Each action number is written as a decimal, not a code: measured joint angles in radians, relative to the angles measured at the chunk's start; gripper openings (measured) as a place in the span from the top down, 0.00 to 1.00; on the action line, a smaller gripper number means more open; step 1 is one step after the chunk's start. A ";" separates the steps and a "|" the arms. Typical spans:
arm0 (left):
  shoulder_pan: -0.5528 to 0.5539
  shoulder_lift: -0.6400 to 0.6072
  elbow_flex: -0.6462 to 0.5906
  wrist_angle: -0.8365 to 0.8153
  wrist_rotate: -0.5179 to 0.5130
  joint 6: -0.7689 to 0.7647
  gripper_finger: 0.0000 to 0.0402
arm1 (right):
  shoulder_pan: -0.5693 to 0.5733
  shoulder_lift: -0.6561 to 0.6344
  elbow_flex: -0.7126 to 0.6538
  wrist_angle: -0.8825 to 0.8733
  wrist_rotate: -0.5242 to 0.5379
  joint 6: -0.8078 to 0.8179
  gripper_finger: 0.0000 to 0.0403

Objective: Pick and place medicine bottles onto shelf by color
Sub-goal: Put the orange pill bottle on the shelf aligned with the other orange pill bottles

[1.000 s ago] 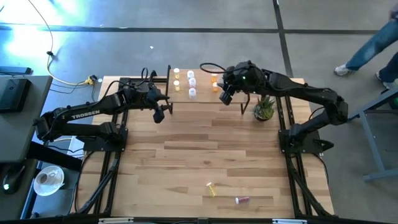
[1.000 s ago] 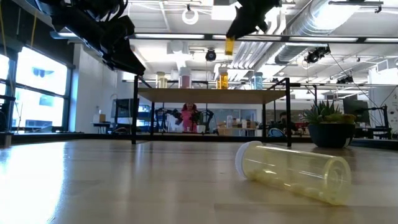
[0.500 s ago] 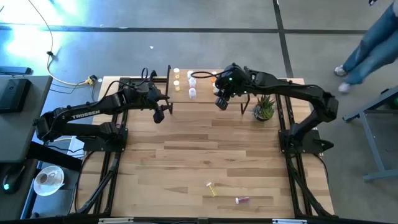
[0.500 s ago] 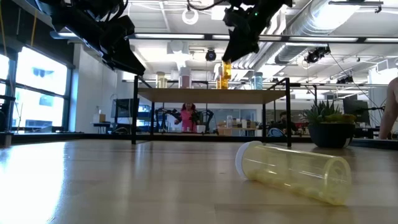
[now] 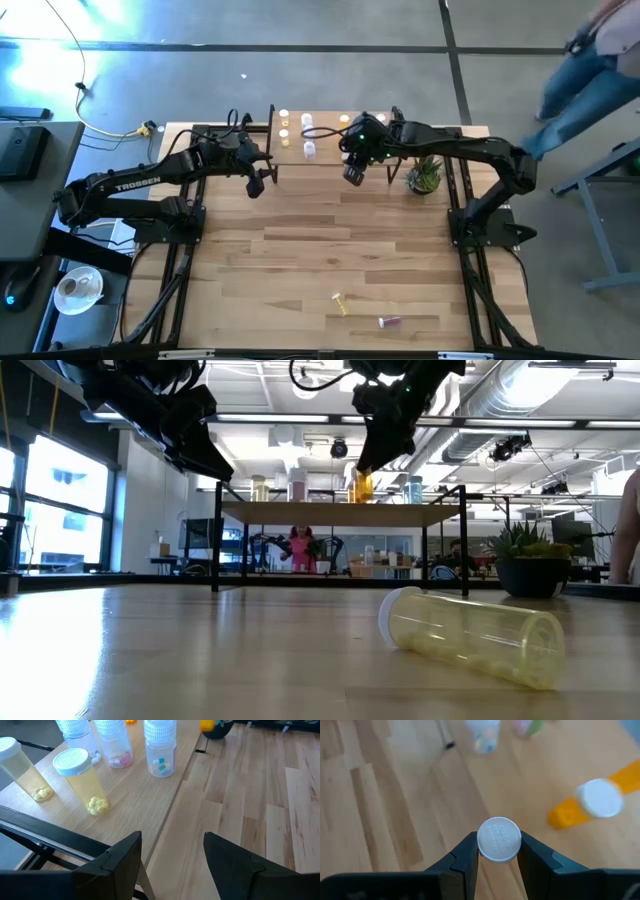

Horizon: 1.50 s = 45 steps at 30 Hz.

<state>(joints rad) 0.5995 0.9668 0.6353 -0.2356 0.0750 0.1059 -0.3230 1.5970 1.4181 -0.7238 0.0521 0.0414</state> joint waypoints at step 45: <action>0.000 0.000 0.000 0.002 0.000 -0.024 0.50 | -0.010 -0.233 -0.354 0.470 0.066 0.087 0.74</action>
<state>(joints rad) 0.5995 0.9668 0.6353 -0.2340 0.0753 0.0818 -0.3335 1.3642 1.0645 -0.2535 0.1183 0.1284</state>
